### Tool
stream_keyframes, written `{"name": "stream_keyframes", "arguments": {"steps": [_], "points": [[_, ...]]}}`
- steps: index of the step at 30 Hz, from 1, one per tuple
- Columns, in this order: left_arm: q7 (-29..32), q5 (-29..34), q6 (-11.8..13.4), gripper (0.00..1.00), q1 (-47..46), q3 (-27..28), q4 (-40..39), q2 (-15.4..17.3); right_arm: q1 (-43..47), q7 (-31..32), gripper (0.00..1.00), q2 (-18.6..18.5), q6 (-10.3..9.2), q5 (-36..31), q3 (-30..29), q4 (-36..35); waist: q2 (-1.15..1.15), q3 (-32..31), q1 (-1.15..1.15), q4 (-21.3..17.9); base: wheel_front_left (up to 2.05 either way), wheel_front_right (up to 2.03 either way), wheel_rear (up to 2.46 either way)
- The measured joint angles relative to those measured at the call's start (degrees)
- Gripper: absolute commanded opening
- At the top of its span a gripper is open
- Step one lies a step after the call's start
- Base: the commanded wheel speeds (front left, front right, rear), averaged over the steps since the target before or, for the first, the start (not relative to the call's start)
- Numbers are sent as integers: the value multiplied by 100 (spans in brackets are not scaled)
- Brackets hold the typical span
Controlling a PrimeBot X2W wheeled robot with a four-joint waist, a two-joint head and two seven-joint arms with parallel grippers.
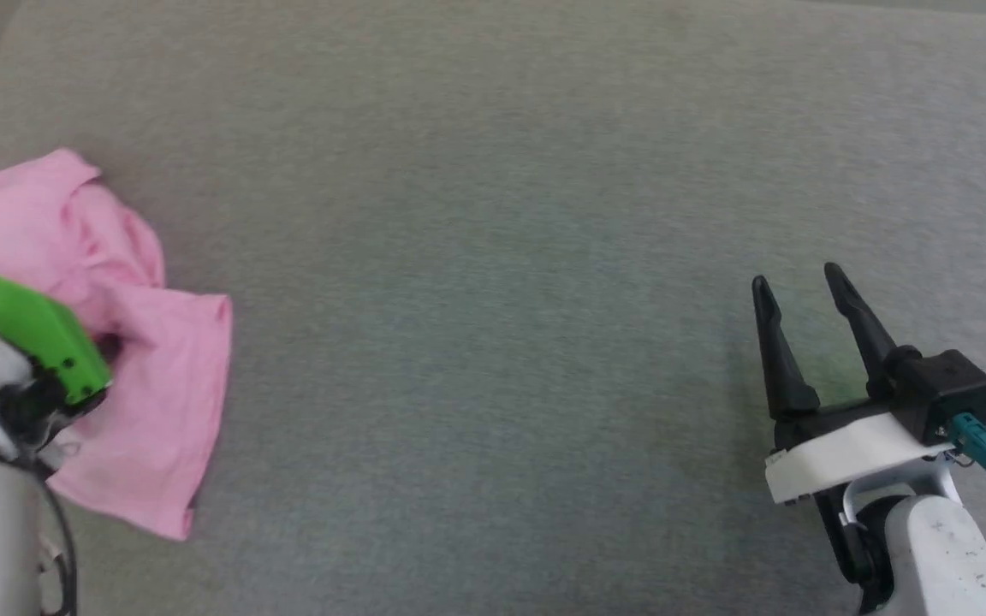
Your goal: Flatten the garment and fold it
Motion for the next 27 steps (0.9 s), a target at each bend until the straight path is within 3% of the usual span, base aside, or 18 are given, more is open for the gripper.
{"name": "stream_keyframes", "arguments": {"steps": [1, 4, 12, 17, 22, 27], "points": [[-3, 13, -1, 0, 118, 12, -159, 90, 7, -20, 100, 1, 0, 24, 0, 60, 0, -10, 0, -81, 0, 0, 0], [-614, 301, -3, 0, 428, -9, -559, 233, 85, -76, 100, 4, 0, 66, -11, 214, 0, -150, 0, -221, 0, 0, 0], [-3065, 1204, 7, 0, 491, 27, -1401, 628, 479, -190, 100, 10, 0, 354, -56, 479, 0, -858, -1, -422, 0, 0, 0], [-3875, 1574, -90, 0, 128, -336, -1938, 613, 750, -190, 100, 13, 0, 422, -77, 561, 0, -1450, -1, -436, 0, 0, 0], [-4229, 1814, -242, 0, -221, -917, -2597, 281, 939, -183, 100, 16, 0, 452, -109, 549, 0, -1994, -1, -524, 0, 0, 0], [-4330, 1833, -400, 0, -457, -1628, -2877, -394, 1002, -112, 100, 19, 0, 454, -54, 463, 0, -2316, -1, -837, 0, 0, 0]]}}
